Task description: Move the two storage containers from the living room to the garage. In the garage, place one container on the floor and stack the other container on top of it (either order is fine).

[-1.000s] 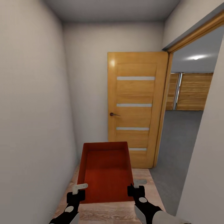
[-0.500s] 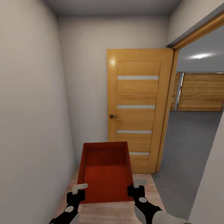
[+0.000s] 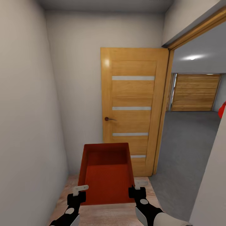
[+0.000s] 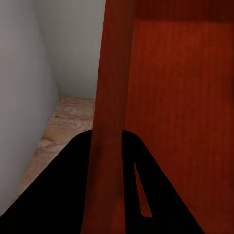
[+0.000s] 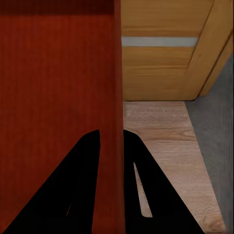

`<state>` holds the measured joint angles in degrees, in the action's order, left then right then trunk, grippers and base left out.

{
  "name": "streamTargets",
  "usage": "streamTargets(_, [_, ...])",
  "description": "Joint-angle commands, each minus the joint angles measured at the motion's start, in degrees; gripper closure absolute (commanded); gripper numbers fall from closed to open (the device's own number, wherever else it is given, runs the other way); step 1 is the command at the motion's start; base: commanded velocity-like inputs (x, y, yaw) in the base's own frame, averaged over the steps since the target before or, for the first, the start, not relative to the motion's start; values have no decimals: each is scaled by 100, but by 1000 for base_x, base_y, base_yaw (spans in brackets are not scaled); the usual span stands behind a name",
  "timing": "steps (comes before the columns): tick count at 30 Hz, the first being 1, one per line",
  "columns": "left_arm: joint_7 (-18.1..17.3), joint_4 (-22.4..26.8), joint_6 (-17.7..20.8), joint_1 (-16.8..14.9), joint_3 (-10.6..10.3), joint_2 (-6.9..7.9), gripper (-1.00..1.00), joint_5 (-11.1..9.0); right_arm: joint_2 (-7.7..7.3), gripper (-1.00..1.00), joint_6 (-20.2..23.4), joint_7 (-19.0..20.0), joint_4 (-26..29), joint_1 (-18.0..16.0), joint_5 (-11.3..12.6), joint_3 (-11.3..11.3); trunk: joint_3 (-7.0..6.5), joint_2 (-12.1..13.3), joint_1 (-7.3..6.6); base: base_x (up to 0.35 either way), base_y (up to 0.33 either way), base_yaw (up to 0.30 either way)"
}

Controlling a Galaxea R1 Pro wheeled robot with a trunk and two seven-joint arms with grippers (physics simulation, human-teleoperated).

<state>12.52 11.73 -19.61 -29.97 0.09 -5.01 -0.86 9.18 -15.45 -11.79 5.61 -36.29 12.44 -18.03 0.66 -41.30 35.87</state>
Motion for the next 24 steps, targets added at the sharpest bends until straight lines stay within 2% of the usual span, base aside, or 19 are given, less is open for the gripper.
streamTargets(1, [31,14,2,-9,166,-26,100,95,5,100,7,62,-7,-2,39,98,7,-6,2,3,1,-277])
streamTargets(16, [84,0,8,-9,175,-38,100,89,5,100,7,62,-7,-1,39,98,7,-6,2,1,5,-280])
streamTargets(24, [84,-27,18,-9,183,-36,100,86,5,100,7,62,-7,-2,39,98,7,-6,2,74,250,-280])
